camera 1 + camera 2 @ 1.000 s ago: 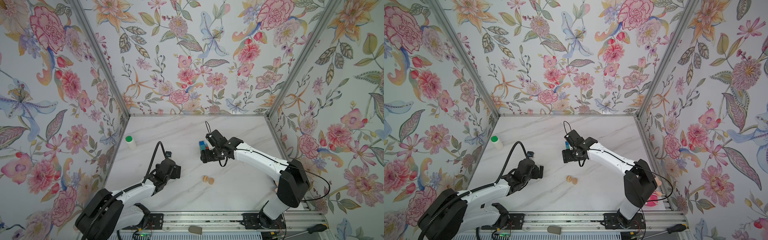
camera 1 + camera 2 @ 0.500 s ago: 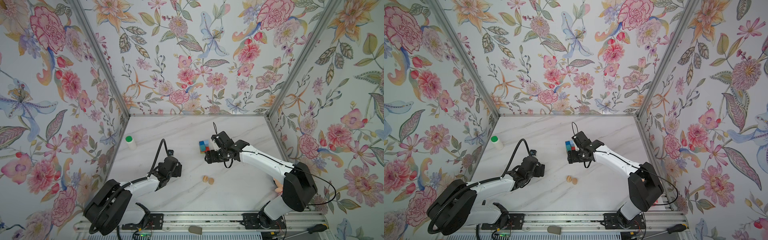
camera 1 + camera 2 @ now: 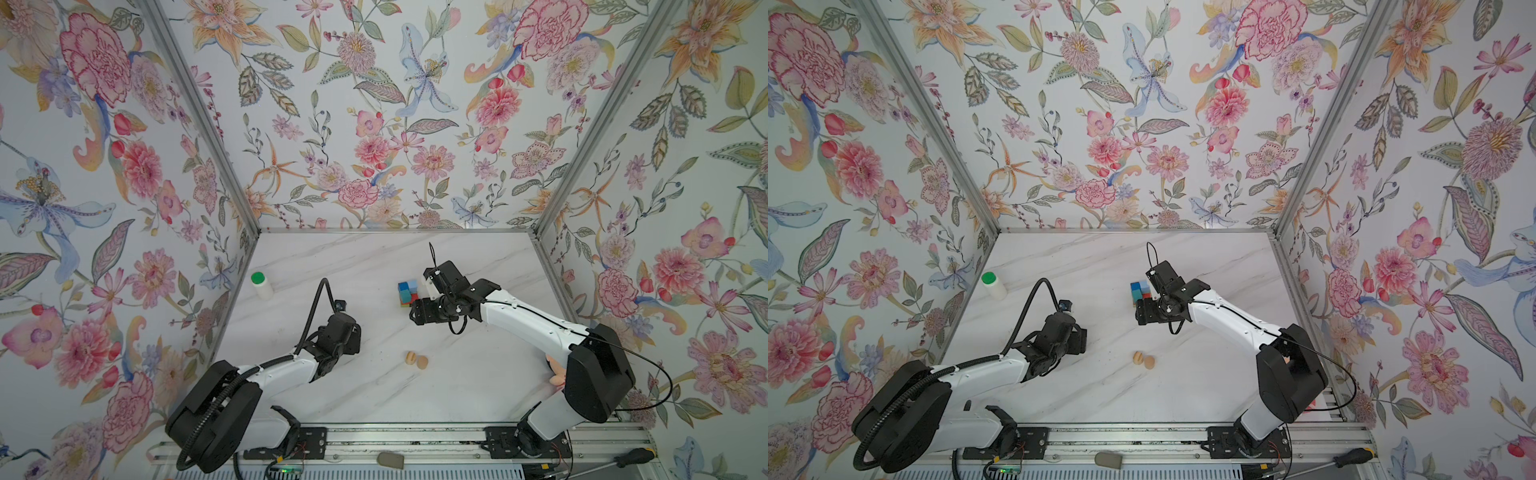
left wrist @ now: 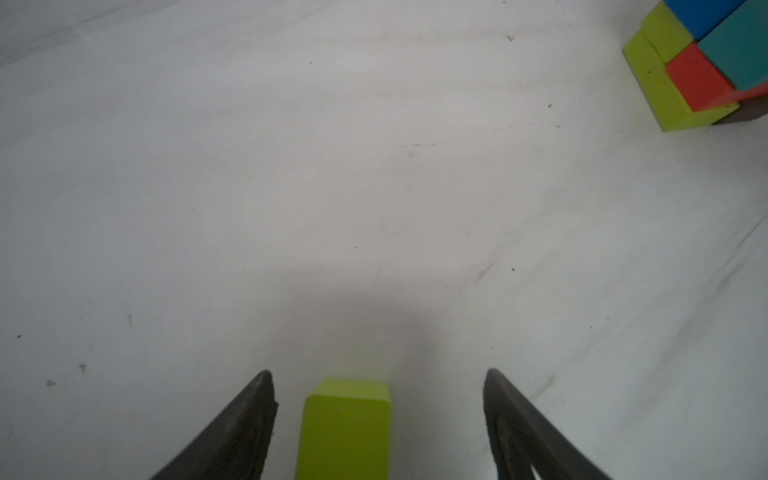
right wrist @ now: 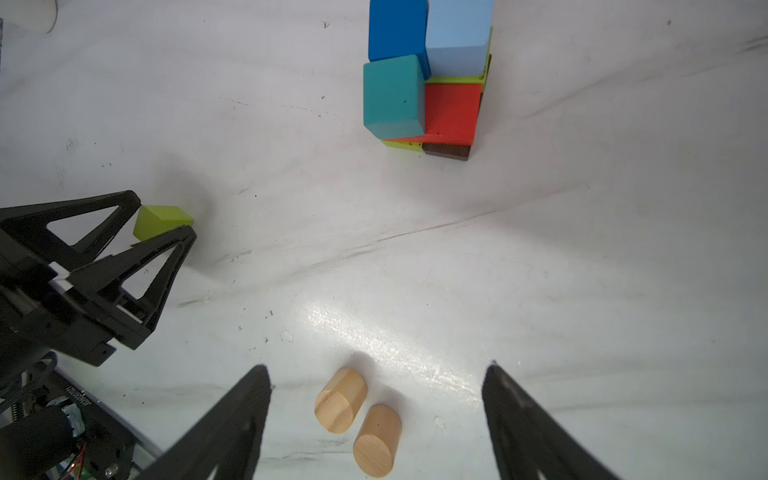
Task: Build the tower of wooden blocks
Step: 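Lower the left gripper over the lime-green cube while the right gripper hovers near the stack, then close the left gripper on the lime-green cube and carry it toward the stack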
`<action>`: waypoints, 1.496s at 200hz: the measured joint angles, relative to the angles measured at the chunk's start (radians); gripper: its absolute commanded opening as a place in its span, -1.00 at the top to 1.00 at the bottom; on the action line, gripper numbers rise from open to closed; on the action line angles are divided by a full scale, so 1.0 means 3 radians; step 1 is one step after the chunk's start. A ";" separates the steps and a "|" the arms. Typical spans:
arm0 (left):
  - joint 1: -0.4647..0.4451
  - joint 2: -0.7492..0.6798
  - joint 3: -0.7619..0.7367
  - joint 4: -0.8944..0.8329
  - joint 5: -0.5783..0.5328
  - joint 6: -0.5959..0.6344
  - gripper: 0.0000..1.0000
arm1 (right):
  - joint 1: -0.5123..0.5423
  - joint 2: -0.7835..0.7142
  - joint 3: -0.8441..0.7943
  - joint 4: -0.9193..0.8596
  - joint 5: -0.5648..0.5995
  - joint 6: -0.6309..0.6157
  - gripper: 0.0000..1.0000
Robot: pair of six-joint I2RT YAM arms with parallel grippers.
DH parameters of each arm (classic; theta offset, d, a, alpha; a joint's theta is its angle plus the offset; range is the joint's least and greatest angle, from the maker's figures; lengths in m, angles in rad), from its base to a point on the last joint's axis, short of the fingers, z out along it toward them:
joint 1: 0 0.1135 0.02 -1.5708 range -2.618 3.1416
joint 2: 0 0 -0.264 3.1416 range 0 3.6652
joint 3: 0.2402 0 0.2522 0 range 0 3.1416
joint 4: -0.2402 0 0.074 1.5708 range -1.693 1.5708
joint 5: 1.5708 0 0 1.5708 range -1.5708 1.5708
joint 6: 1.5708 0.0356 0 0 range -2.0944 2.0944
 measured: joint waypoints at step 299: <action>-0.0008 -0.0144 -0.0080 -0.0113 0.0092 -0.0159 0.53 | -0.0061 -0.0164 -0.0173 0.0057 -0.0056 -0.0024 -0.65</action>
